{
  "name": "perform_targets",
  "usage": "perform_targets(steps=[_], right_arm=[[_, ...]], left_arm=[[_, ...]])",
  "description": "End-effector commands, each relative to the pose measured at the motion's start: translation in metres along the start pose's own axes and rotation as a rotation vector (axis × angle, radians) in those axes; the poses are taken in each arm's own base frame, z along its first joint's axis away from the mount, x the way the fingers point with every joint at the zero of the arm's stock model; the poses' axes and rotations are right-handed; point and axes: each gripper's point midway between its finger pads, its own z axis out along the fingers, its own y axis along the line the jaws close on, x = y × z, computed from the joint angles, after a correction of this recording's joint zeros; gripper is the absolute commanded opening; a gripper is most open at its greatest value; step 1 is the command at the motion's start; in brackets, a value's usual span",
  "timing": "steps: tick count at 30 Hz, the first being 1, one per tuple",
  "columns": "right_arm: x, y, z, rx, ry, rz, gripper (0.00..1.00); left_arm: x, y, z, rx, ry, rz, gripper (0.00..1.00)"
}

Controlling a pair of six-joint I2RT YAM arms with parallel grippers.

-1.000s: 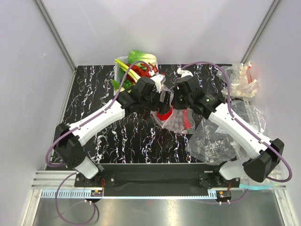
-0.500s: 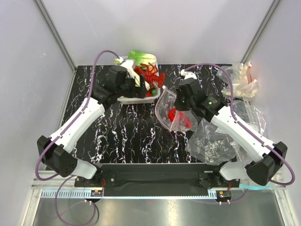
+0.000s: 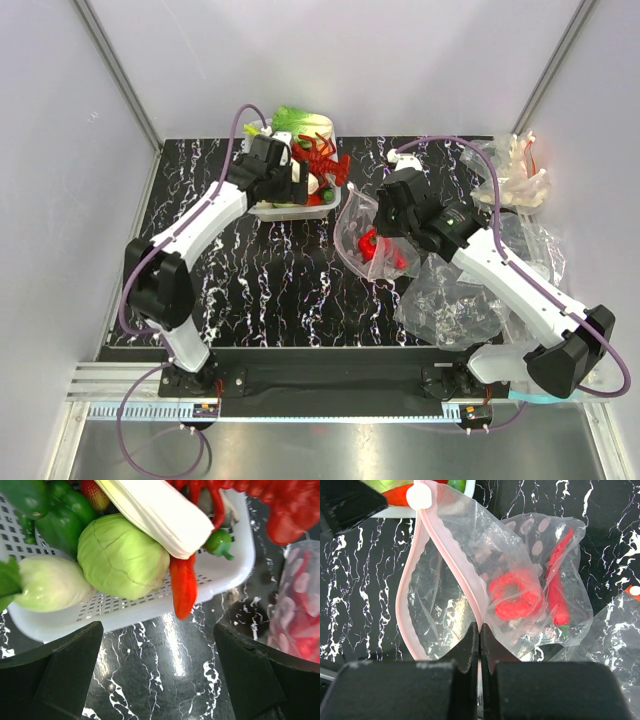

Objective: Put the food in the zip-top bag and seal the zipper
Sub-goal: Pick up the fake vegetable from the bin.

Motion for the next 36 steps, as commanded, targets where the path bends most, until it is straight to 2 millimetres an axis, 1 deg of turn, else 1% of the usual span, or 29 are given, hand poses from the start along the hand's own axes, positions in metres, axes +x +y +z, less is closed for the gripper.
perform_targets(steps=[1, 3, 4, 5, 6, 7, 8, 9, 10, 12, 15, 19, 20, 21, 26, 30, 33, 34, 35, 36], right_arm=[[-0.015, -0.002, -0.009, 0.0, -0.065, 0.017, 0.0], [-0.015, -0.002, -0.009, -0.003, -0.063, 0.017, 0.0], [-0.016, -0.002, -0.01, -0.005, -0.067, 0.018, 0.0], [-0.016, -0.001, -0.01, -0.007, -0.068, 0.02, 0.0], [-0.015, -0.002, -0.011, -0.007, -0.066, 0.021, 0.0], [-0.015, -0.002, -0.011, -0.007, -0.066, 0.022, 0.0], [-0.016, -0.002, -0.012, -0.007, -0.071, 0.022, 0.0], [-0.015, -0.003, -0.012, -0.006, -0.068, 0.02, 0.0], [-0.015, -0.003, -0.012, -0.003, -0.069, 0.024, 0.0], [-0.015, -0.004, -0.013, 0.0, -0.073, 0.023, 0.0], [-0.014, -0.004, -0.013, -0.004, -0.071, 0.025, 0.0], [-0.013, -0.003, -0.012, -0.009, -0.07, 0.029, 0.0], [-0.013, -0.003, -0.012, -0.008, -0.069, 0.03, 0.0], [-0.013, -0.003, -0.012, -0.01, -0.068, 0.031, 0.0], [-0.013, 0.0, -0.011, -0.021, -0.067, 0.035, 0.0], [-0.012, -0.001, -0.012, -0.02, -0.068, 0.037, 0.0], [-0.012, -0.001, -0.012, -0.021, -0.066, 0.036, 0.0], [-0.013, -0.001, -0.012, -0.021, -0.069, 0.037, 0.0], [-0.013, -0.001, -0.012, -0.021, -0.069, 0.038, 0.0], [-0.012, 0.0, -0.011, -0.023, -0.066, 0.037, 0.0]], left_arm=[[-0.036, -0.014, 0.001, 0.047, -0.079, 0.021, 0.99], [-0.041, -0.016, 0.007, 0.049, -0.075, 0.021, 0.99], [-0.038, -0.016, 0.016, 0.043, -0.056, 0.022, 0.99], [-0.037, -0.015, 0.02, 0.039, -0.046, 0.021, 0.98], [-0.038, -0.019, 0.022, 0.059, -0.042, 0.021, 0.94], [-0.034, -0.02, 0.028, 0.067, -0.024, 0.022, 0.91], [-0.034, -0.022, 0.03, 0.073, -0.019, 0.018, 0.87], [-0.032, -0.026, 0.031, 0.091, -0.01, 0.015, 0.8], [-0.03, -0.027, 0.034, 0.098, 0.0, 0.01, 0.79], [-0.025, -0.031, 0.036, 0.118, 0.018, -0.006, 0.78], [-0.019, -0.031, 0.038, 0.121, 0.036, -0.026, 0.78], [-0.009, -0.036, 0.04, 0.148, 0.072, -0.046, 0.69], [-0.007, -0.037, 0.041, 0.152, 0.078, -0.048, 0.65], [-0.005, -0.038, 0.041, 0.154, 0.081, -0.049, 0.62], [0.003, -0.038, 0.043, 0.152, 0.105, -0.051, 0.54], [0.009, -0.03, 0.041, 0.111, 0.109, -0.061, 0.56], [0.015, -0.028, 0.044, 0.104, 0.119, -0.063, 0.56], [0.017, -0.027, 0.046, 0.1, 0.129, -0.062, 0.55], [0.014, -0.027, 0.045, 0.097, 0.126, -0.057, 0.52], [0.017, -0.025, 0.048, 0.086, 0.137, -0.056, 0.44]])
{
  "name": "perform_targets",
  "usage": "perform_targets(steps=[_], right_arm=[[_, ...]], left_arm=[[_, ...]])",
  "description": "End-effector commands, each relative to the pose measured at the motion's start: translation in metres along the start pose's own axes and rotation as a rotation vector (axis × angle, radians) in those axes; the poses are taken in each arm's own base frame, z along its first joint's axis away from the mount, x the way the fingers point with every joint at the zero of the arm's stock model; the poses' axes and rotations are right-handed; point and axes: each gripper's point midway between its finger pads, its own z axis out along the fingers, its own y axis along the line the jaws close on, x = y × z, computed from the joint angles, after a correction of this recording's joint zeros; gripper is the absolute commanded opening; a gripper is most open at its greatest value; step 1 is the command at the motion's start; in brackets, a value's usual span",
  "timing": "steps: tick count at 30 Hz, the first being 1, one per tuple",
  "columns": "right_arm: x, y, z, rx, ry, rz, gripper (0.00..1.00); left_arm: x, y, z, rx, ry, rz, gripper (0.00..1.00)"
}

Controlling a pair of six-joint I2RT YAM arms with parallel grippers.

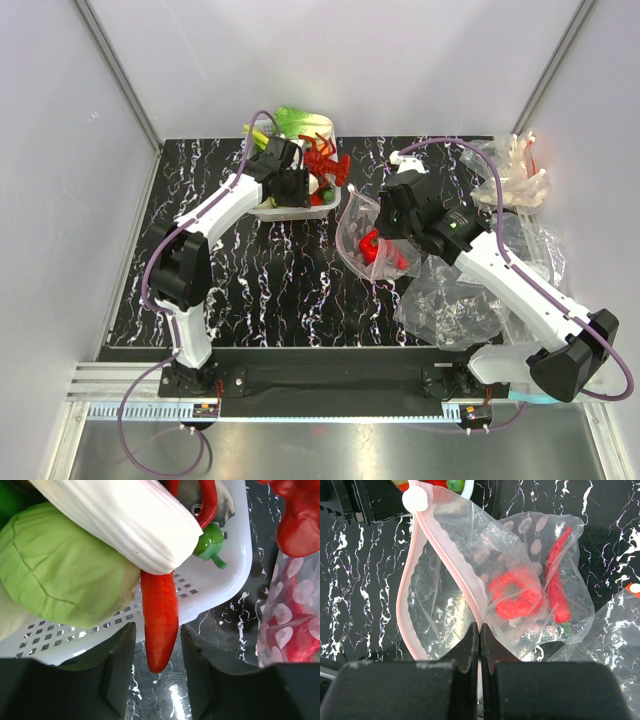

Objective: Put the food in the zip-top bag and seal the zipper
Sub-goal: Pick up the fake vegetable from the bin.

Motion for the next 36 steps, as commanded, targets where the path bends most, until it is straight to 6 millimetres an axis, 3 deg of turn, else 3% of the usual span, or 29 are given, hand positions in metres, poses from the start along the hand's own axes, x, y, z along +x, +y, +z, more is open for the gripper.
perform_targets(steps=[1, 4, 17, 22, 32, 36], right_arm=[[-0.016, 0.003, -0.008, -0.021, -0.064, 0.032, 0.0], [-0.016, 0.003, -0.009, -0.022, -0.065, 0.033, 0.0], [-0.019, 0.004, -0.009, -0.022, -0.068, 0.029, 0.0], [-0.019, 0.004, -0.009, -0.023, -0.068, 0.028, 0.0], [-0.023, 0.006, -0.008, -0.021, -0.07, 0.023, 0.0], [-0.023, 0.005, -0.005, -0.016, -0.066, 0.017, 0.0]], left_arm=[[-0.007, -0.002, -0.002, -0.01, -0.019, 0.01, 0.35], [-0.013, -0.001, -0.008, -0.021, -0.039, 0.017, 0.22], [-0.039, -0.02, -0.069, 0.03, -0.108, 0.07, 0.22], [-0.033, -0.027, -0.081, 0.07, -0.09, 0.087, 0.22], [-0.017, -0.052, -0.125, 0.169, -0.116, 0.111, 0.23], [-0.008, -0.051, -0.134, 0.161, -0.107, 0.117, 0.23]])
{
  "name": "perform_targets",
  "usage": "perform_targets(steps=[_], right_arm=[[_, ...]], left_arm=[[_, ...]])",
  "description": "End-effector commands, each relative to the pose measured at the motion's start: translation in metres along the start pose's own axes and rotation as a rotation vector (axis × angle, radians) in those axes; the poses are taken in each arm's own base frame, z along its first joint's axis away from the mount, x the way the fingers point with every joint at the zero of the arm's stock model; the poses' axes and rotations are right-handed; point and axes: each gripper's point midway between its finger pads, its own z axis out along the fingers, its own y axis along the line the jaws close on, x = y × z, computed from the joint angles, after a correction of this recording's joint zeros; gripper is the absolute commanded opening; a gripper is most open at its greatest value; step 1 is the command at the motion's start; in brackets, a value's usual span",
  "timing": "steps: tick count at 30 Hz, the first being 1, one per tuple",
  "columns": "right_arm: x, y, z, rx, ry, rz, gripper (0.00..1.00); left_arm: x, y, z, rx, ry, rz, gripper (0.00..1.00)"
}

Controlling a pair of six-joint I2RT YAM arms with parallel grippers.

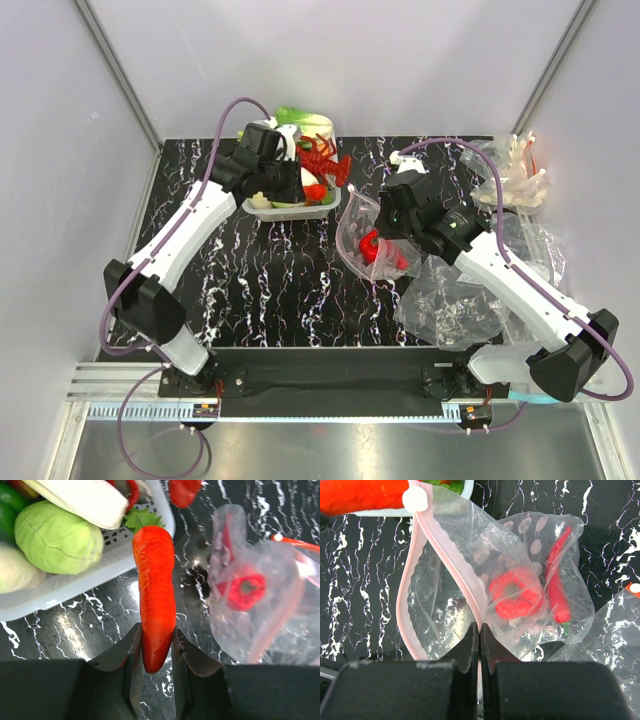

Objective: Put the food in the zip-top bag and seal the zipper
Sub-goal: Pick up the fake vegetable from the bin, then place the fake vegetable in the zipper food storage bag.

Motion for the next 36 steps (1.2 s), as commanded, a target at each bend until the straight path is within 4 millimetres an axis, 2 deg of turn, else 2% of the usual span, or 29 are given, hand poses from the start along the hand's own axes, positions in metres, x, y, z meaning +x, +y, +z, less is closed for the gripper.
perform_targets(steps=[1, 6, 12, 15, 17, 19, 25, 30, 36], right_arm=[[-0.023, 0.006, -0.004, -0.013, -0.065, 0.016, 0.0], [-0.02, 0.004, 0.001, -0.004, -0.058, 0.014, 0.0], [-0.02, 0.004, 0.004, 0.003, -0.057, 0.016, 0.0], [-0.02, 0.004, 0.005, 0.006, -0.055, 0.011, 0.0], [-0.019, 0.004, 0.006, 0.007, -0.054, 0.009, 0.0], [-0.022, 0.005, 0.005, 0.003, -0.062, 0.016, 0.0], [-0.022, 0.006, 0.006, -0.002, -0.061, 0.016, 0.0], [-0.024, 0.007, 0.003, -0.01, -0.065, 0.018, 0.0], [-0.026, 0.011, -0.001, -0.028, -0.06, 0.017, 0.0]], left_arm=[[0.003, -0.011, -0.018, 0.041, -0.022, 0.019, 0.23], [-0.004, -0.022, -0.053, 0.067, -0.107, 0.02, 0.23], [-0.001, -0.041, -0.093, 0.113, -0.17, 0.058, 0.23], [0.007, -0.052, -0.112, 0.143, -0.186, 0.08, 0.23], [0.015, -0.068, -0.123, 0.186, -0.195, 0.113, 0.23], [0.026, -0.081, -0.126, 0.219, -0.178, 0.139, 0.23], [0.046, -0.097, -0.144, 0.267, -0.169, 0.183, 0.23], [0.057, -0.104, -0.141, 0.295, -0.145, 0.213, 0.23], [0.065, -0.117, -0.111, 0.343, -0.099, 0.215, 0.22]])
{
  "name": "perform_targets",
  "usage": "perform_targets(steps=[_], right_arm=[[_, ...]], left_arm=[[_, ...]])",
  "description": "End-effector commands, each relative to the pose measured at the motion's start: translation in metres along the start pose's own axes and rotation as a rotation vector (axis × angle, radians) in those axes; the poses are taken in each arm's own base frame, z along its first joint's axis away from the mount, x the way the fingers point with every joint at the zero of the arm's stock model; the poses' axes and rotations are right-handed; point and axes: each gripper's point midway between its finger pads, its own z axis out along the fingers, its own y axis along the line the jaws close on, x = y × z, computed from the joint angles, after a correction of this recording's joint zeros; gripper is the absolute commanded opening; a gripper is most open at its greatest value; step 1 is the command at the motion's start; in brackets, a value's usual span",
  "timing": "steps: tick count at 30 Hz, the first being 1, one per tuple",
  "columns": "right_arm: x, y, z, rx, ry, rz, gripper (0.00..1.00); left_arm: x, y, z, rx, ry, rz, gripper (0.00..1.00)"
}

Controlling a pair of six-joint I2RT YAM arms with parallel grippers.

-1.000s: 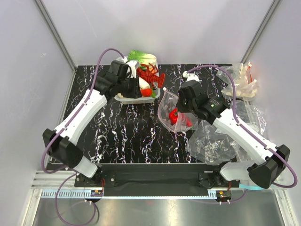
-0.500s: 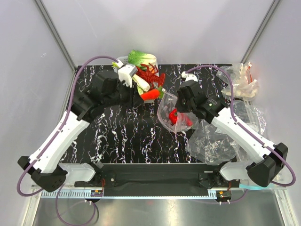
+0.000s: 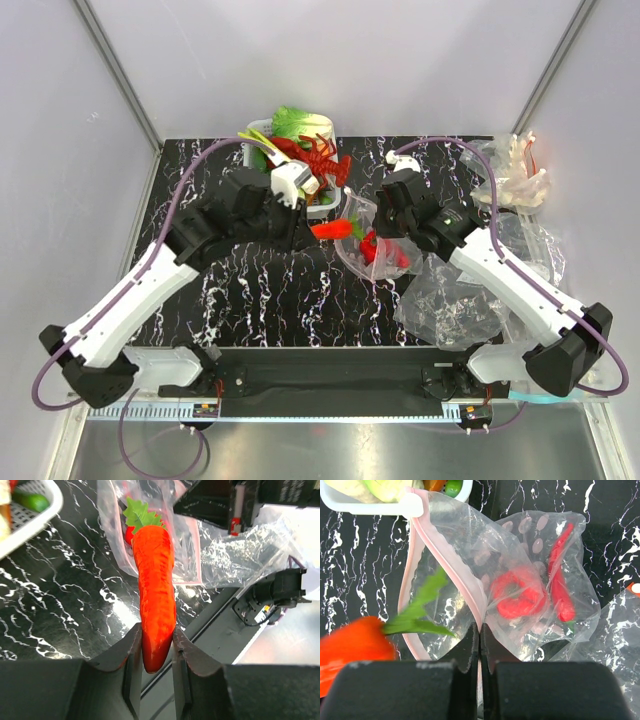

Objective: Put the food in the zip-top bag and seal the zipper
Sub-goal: Place the fake vegetable in the zipper food storage bag.

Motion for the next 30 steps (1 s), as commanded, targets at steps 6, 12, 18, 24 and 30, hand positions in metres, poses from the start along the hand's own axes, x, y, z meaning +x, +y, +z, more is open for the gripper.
perform_targets(steps=[6, 12, 18, 24, 30], right_arm=[[-0.033, 0.018, -0.02, -0.083, -0.084, 0.034, 0.0], [-0.034, 0.026, -0.026, -0.125, -0.076, 0.043, 0.0], [-0.044, 0.03, -0.041, -0.164, -0.105, 0.062, 0.0], [-0.063, 0.041, -0.07, -0.236, -0.158, 0.076, 0.0], [-0.067, 0.028, -0.075, -0.178, -0.181, 0.074, 0.0]], left_arm=[[-0.013, 0.004, 0.069, 0.006, 0.019, -0.008, 0.2], [-0.027, -0.004, 0.124, 0.009, -0.002, -0.036, 0.16], [-0.014, 0.006, 0.174, -0.032, 0.034, -0.056, 0.17], [-0.004, 0.018, 0.196, -0.075, 0.028, -0.075, 0.17], [-0.014, 0.024, 0.186, -0.106, -0.053, -0.067, 0.55]])
